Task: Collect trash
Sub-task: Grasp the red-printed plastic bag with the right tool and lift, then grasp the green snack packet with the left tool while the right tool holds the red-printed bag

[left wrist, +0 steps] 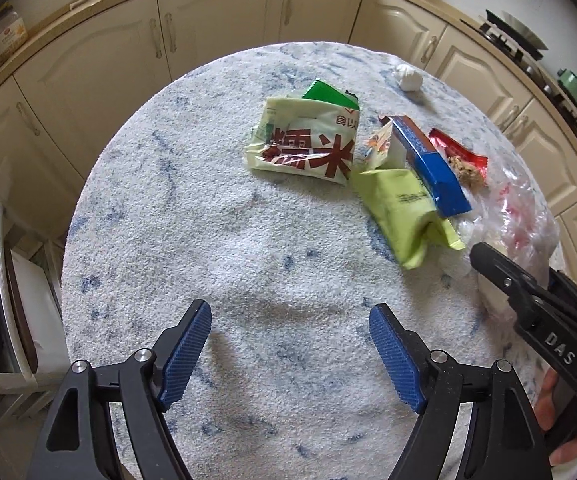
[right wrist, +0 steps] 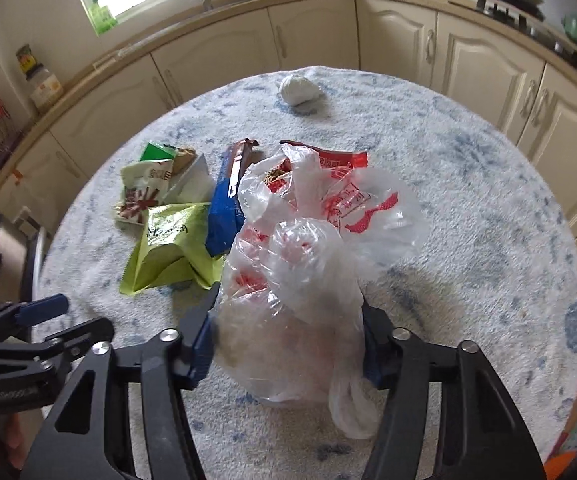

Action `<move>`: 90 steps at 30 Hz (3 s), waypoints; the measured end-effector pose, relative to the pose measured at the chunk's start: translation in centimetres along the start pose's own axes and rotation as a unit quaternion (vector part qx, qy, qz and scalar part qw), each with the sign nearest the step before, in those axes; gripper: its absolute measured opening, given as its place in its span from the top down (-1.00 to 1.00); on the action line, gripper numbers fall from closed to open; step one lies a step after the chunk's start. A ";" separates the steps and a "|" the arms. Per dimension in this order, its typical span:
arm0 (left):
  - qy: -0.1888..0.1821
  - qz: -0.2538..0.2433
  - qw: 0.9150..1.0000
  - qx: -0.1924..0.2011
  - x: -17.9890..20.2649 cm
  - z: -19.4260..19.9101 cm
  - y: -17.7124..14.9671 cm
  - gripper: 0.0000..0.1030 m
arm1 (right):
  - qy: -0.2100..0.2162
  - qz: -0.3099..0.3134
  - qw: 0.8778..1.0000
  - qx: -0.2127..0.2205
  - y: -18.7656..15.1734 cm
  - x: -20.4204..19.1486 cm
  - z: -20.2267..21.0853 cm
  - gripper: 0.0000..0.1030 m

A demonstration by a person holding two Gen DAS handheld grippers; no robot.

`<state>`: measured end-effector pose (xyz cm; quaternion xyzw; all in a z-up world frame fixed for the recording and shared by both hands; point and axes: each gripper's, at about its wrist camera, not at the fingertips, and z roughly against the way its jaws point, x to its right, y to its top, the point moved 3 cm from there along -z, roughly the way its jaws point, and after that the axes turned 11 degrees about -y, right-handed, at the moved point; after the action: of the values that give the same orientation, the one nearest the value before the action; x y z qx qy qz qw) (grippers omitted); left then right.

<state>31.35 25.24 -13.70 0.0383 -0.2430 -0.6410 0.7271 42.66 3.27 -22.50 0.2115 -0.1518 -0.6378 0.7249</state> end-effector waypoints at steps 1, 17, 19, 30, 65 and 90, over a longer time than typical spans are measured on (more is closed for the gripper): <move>-0.002 -0.002 1.000 -0.001 0.2 -0.1 0.0 -0.50 | 0.001 0.003 1.000 0.004 -0.3 0.3 0.3 -0.06; -0.025 -0.025 0.999 0.008 4.9 -1.9 2.6 -0.62 | -0.083 -0.034 0.995 0.040 -2.0 7.7 3.8 -0.03; -0.022 -0.015 1.000 0.011 4.9 -2.4 3.6 -0.62 | -0.085 -0.037 0.995 0.037 -1.9 8.3 3.5 -0.03; 0.005 -0.009 1.000 0.019 5.1 -7.1 6.2 -0.76 | -0.083 -0.051 0.995 0.032 -0.7 10.1 2.3 -0.04; -0.010 -0.048 0.997 0.064 5.9 0.1 -1.6 0.98 | -0.058 -0.110 0.991 0.051 -3.8 9.6 3.3 -0.04; 0.042 0.015 0.996 0.076 1.2 -0.3 5.8 -0.82 | -0.079 -0.076 0.993 0.033 -3.0 7.5 1.5 -0.08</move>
<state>36.80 25.04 -11.50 0.1164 -0.2612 -0.6074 0.7412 40.38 -4.64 -23.11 0.1953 -0.2128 -0.7004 0.6527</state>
